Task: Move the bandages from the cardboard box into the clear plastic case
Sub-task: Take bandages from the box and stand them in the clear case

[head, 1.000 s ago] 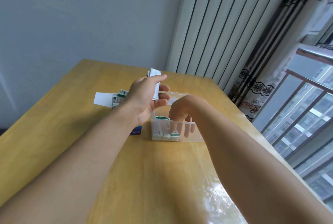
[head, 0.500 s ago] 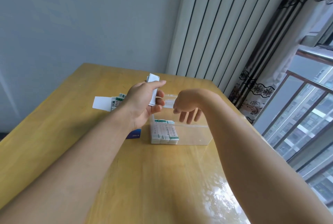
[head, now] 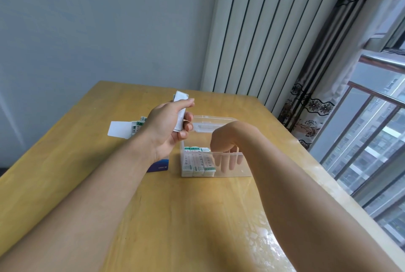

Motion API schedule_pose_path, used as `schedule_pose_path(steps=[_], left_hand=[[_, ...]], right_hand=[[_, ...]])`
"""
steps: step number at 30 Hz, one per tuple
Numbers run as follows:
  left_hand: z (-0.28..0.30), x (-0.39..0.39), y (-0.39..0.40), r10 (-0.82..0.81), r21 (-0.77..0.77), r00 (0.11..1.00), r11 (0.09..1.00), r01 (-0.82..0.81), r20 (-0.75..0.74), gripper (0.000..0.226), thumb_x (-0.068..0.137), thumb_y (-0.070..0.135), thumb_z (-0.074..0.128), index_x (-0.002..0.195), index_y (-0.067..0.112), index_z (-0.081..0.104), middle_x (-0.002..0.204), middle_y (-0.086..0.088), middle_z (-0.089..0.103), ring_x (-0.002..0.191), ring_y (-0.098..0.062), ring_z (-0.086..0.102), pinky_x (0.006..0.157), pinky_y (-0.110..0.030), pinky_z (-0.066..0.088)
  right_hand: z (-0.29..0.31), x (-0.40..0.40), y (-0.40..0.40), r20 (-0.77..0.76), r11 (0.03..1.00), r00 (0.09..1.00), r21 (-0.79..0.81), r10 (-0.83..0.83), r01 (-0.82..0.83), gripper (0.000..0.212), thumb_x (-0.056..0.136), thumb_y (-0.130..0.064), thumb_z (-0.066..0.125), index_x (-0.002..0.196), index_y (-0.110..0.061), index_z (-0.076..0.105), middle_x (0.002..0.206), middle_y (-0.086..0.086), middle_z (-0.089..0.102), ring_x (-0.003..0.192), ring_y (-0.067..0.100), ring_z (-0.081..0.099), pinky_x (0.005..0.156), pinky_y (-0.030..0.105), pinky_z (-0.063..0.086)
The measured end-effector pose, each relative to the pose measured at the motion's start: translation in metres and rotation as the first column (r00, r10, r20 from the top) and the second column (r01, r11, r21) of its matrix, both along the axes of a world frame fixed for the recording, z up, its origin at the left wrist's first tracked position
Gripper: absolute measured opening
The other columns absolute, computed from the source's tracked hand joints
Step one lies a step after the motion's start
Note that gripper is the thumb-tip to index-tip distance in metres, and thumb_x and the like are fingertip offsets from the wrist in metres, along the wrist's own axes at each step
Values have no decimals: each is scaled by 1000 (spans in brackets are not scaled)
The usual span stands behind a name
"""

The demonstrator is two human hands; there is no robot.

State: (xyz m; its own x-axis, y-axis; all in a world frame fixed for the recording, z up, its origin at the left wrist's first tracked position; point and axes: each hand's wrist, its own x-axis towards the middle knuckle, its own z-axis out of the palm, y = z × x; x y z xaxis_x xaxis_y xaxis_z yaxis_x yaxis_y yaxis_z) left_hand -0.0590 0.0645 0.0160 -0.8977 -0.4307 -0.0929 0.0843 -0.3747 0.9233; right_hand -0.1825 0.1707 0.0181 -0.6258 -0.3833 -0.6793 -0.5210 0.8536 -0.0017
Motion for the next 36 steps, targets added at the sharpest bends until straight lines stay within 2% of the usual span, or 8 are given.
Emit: schedule_pose_path(steps=[13, 18, 21, 23, 25, 30, 34, 36], left_hand=[[1, 1, 1, -5, 11, 1000, 1000, 5, 8, 24, 97, 24, 66, 116, 10, 64, 67, 0, 53, 50, -11, 47, 37, -18, 33], [0, 1, 0, -16, -1, 1000, 1000, 16, 0, 20, 98, 15, 57, 116, 8, 63, 65, -1, 53, 50, -13, 47, 36, -20, 32], [-2, 0, 0, -53, -32, 999, 998, 53, 13, 28, 94, 4, 43, 117, 4, 59, 59, -3, 50, 46, -12, 39, 34, -20, 23], [-4, 1, 2, -84, -82, 996, 993, 87, 35, 31, 91, 2, 37, 117, 2, 54, 57, -4, 48, 44, -12, 32, 34, -18, 18], [-4, 1, 4, -98, -168, 994, 980, 106, 53, 32, 91, 2, 33, 116, 5, 53, 58, -5, 47, 44, -13, 29, 37, -18, 16], [-6, 1, 8, -137, -285, 988, 947, 151, 68, 46, 91, 2, 31, 125, 13, 60, 65, -9, 50, 48, -15, 33, 44, -25, 16], [-2, 6, 10, -166, -337, 975, 918, 208, 150, 27, 97, 8, 40, 114, 11, 61, 72, -9, 57, 56, -18, 48, 45, -26, 27], [1, 9, 9, -153, -343, 967, 914, 217, 204, 13, 100, 15, 48, 99, 13, 61, 64, -3, 51, 52, -15, 42, 44, -24, 24]], right_hand=[[10, 10, 5, -33, 999, 999, -18, -43, 43, 41, 100, -20, 34, 107, -8, 72, 96, 6, 79, 92, 26, 76, 87, 44, 58], [25, -6, 10, -217, 962, 968, -265, -124, 64, 31, 101, -25, 46, 102, -14, 75, 96, 0, 77, 86, 18, 72, 75, 35, 56], [29, -12, 14, -383, 751, 880, -659, -281, -47, 24, 90, -31, 59, 102, -21, 77, 89, -9, 77, 82, 12, 73, 80, 36, 60], [31, 7, 23, -314, 461, 897, -875, -311, -147, 23, 93, -37, 65, 108, -25, 77, 98, -13, 76, 91, 4, 71, 82, 26, 56], [32, 28, 31, -215, 279, 954, -948, -209, -153, 28, 94, -42, 67, 115, -25, 75, 107, -15, 76, 99, -4, 68, 88, 20, 53], [20, 31, 29, -195, 250, 971, -956, -140, -155, 20, 89, -36, 76, 105, -24, 78, 92, -11, 77, 86, -2, 70, 79, 22, 55], [21, 30, 29, -185, 171, 976, -972, -117, -164, 5, 87, -26, 78, 89, -21, 80, 80, -7, 77, 77, 5, 72, 76, 25, 58], [22, 30, 27, -209, 142, 973, -971, -94, -195, 5, 90, -24, 76, 90, -23, 81, 79, -3, 77, 76, 13, 72, 74, 26, 58]])
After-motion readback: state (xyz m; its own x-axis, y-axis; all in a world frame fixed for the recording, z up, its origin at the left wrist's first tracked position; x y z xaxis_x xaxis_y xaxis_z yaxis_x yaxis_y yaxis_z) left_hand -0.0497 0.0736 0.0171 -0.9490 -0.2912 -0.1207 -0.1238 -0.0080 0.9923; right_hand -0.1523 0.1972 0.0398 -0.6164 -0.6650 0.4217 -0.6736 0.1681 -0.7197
